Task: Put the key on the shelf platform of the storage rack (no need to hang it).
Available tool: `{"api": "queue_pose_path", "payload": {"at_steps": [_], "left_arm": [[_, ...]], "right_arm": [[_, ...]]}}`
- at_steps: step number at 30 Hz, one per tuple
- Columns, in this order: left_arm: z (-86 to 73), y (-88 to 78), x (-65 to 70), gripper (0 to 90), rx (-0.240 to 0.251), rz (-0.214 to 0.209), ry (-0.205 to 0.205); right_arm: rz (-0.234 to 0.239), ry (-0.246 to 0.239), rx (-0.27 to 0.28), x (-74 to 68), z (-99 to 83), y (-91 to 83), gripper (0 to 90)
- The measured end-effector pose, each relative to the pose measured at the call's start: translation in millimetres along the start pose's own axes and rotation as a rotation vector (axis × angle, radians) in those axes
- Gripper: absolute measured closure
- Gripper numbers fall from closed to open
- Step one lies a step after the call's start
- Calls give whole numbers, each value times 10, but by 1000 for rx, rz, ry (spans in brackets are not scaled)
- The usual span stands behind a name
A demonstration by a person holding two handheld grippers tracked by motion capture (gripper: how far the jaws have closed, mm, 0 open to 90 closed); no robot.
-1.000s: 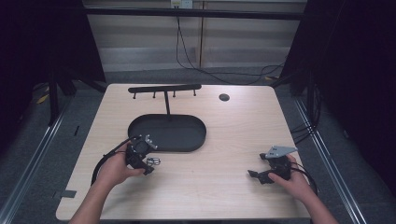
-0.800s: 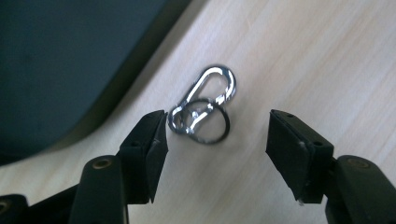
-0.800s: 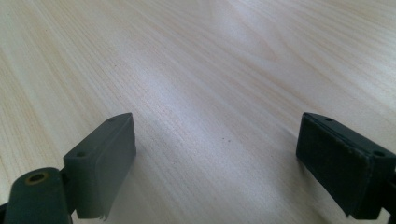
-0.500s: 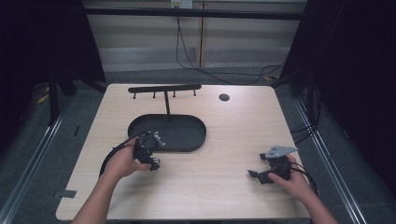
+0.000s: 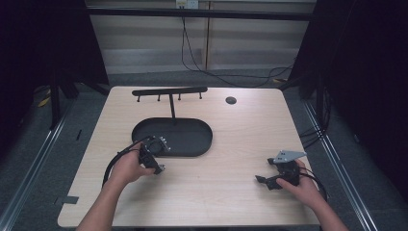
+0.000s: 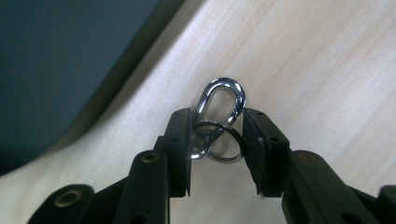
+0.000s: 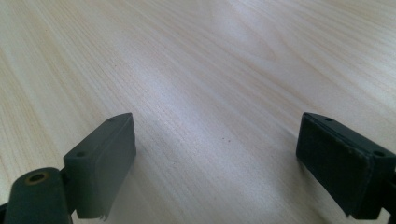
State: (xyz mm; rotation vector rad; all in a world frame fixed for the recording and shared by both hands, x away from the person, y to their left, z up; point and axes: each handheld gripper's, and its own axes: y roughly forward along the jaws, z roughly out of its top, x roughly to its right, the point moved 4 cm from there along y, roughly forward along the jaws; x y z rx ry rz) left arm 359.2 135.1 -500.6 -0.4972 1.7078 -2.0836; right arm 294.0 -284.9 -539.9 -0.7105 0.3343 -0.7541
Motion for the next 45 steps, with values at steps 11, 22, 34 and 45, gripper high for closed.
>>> {"api": "queue_pose_path", "payload": {"at_steps": [11,22,34,45], "left_arm": [[-4,-66,16,866,-3,-65,-65],[-13,-110,21,892,-60,-52,-91],[63,-446,25,893,-64,-80,-120],[119,-684,-23,892,-63,-80,-148]], "right_arm": [[0,-1,1,1,0,1,115],[0,-1,1,1,0,0,115],[0,-1,1,1,0,1,115],[0,-1,0,1,0,0,115]]}}
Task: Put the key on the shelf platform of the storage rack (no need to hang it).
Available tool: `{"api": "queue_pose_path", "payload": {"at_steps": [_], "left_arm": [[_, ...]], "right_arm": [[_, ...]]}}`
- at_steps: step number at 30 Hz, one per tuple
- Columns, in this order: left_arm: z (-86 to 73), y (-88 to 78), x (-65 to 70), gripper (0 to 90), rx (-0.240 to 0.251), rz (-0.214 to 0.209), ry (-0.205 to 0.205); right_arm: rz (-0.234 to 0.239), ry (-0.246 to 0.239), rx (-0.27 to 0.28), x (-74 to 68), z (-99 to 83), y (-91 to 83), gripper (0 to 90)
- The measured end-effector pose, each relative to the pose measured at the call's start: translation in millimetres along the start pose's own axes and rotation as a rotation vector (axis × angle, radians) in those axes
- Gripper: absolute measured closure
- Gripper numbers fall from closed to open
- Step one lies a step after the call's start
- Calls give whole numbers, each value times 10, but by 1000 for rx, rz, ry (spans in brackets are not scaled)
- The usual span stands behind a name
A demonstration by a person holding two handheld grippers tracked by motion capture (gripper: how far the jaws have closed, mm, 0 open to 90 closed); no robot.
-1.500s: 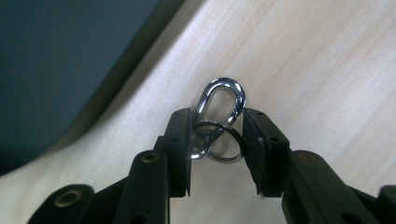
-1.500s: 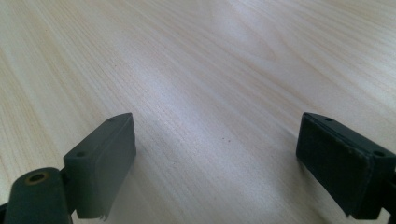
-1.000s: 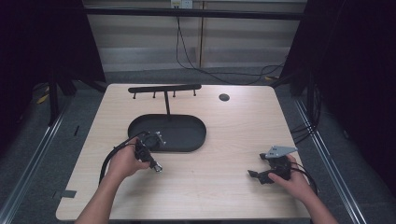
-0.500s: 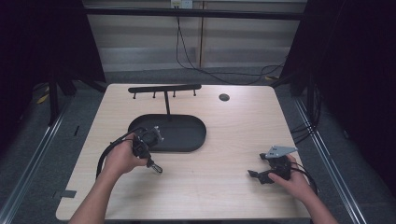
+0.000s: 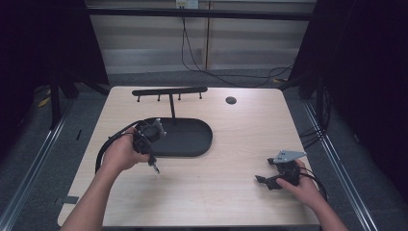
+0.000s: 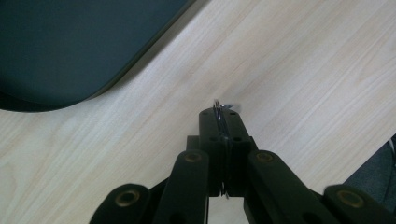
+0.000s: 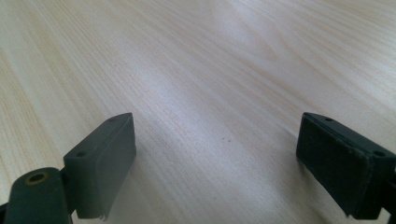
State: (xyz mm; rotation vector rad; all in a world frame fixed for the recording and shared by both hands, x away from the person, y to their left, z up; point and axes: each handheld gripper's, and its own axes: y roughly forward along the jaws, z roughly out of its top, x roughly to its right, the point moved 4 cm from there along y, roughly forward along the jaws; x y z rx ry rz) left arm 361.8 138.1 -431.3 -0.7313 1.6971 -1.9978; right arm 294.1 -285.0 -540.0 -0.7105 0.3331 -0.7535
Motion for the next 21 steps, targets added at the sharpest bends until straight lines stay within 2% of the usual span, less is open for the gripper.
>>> {"api": "queue_pose_path", "payload": {"at_steps": [12,15,16,21], "left_arm": [[56,-153,-42,892,13,-9,-18],[67,-192,-57,892,2,-3,-20],[73,-201,-56,892,9,-8,-31],[109,-243,-80,892,3,-22,-30]], "right_arm": [[0,0,0,0,0,0,115],[0,0,0,0,0,0,115],[0,0,0,0,0,0,115],[0,0,0,0,0,0,115]]}}
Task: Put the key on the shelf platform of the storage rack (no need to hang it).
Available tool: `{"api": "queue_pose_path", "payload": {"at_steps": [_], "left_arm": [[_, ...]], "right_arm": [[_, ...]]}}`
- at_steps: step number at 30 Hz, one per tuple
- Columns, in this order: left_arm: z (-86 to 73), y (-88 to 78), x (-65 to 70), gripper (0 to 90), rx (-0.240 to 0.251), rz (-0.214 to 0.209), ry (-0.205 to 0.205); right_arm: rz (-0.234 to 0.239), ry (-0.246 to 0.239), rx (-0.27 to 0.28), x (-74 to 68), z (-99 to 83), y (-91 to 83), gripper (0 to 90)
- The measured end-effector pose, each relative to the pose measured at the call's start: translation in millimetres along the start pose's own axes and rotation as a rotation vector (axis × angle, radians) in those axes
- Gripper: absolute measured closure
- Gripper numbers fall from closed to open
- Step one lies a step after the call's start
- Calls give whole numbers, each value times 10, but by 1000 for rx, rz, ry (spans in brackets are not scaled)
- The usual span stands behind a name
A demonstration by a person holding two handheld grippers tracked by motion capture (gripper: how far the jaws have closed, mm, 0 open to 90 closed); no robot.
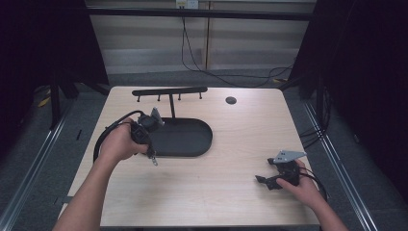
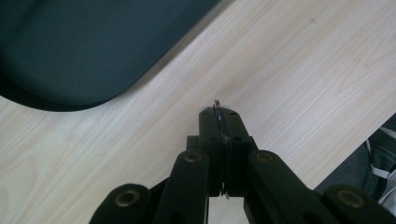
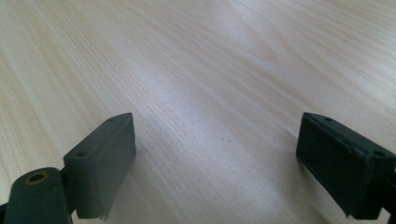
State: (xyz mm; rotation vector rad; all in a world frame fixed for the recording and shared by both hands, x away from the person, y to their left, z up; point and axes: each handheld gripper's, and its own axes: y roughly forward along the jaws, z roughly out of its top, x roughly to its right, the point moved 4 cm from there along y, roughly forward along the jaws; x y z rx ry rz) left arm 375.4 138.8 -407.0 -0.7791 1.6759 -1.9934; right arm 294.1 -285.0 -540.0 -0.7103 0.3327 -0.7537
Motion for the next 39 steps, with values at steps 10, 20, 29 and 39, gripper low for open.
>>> {"api": "queue_pose_path", "payload": {"at_steps": [10,20,29,39], "left_arm": [[76,-70,-47,892,30,-18,-26],[158,-111,-125,892,41,-16,-41],[241,-144,-165,891,52,-18,-50],[309,-152,-226,891,60,-22,-65]], "right_arm": [[0,0,0,0,0,0,115],[0,2,1,-1,1,0,115],[0,2,1,-1,1,1,115],[0,-1,2,1,1,2,115]]}}
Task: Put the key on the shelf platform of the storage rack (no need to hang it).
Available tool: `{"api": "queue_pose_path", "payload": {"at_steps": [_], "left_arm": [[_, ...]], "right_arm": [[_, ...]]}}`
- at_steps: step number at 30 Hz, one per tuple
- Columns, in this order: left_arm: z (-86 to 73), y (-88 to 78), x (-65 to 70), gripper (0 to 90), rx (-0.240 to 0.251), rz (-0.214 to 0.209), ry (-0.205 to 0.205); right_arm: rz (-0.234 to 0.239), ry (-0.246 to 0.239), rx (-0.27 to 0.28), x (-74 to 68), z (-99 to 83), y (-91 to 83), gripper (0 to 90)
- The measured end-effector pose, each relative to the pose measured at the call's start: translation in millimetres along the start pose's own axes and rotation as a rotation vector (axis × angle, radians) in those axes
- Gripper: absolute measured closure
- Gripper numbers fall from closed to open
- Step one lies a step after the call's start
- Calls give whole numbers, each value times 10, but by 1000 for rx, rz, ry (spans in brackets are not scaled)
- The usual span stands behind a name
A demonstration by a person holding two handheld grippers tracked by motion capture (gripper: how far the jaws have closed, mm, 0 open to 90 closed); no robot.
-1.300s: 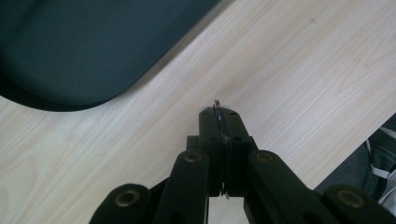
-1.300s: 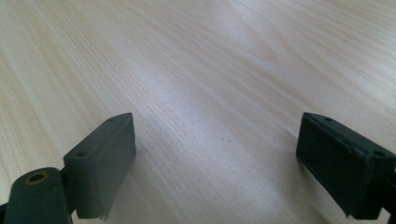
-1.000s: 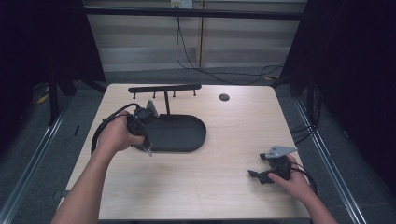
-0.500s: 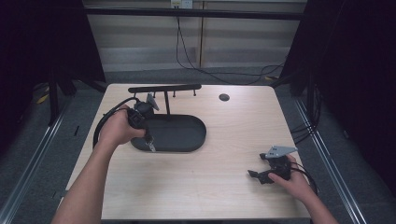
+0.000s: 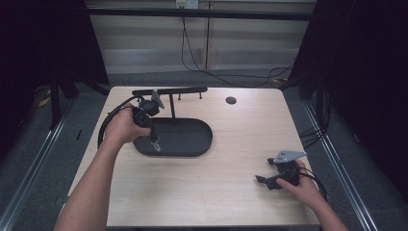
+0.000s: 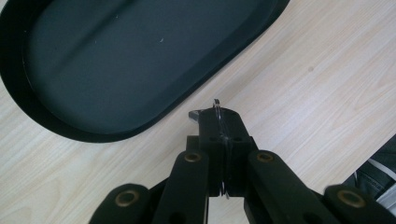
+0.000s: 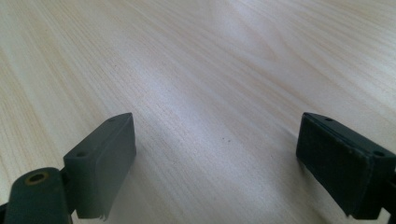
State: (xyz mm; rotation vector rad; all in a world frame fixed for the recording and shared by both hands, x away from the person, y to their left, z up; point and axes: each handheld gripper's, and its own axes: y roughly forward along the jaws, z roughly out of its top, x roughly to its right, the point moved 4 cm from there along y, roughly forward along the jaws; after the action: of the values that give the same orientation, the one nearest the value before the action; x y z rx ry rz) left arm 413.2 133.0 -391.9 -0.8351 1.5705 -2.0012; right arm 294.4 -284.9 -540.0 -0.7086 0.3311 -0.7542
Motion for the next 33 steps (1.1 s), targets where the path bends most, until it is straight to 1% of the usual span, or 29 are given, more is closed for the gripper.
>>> {"api": "queue_pose_path", "payload": {"at_steps": [3,11,21,22,28,29,33], "left_arm": [[27,17,-4,891,5,-11,-13],[95,1,-20,891,23,1,-33],[174,-53,-27,891,24,8,-35],[183,-49,-30,891,24,14,-38],[235,46,-44,891,26,19,-43],[243,62,-46,891,25,26,-47],[273,136,-54,890,23,23,-49]], "right_arm": [[0,0,0,0,0,0,115],[0,0,0,0,0,0,115],[0,0,0,0,0,0,115],[0,0,0,0,0,0,115],[0,1,0,-1,0,-1,115],[0,0,0,0,0,0,115],[0,0,0,0,0,0,115]]}}
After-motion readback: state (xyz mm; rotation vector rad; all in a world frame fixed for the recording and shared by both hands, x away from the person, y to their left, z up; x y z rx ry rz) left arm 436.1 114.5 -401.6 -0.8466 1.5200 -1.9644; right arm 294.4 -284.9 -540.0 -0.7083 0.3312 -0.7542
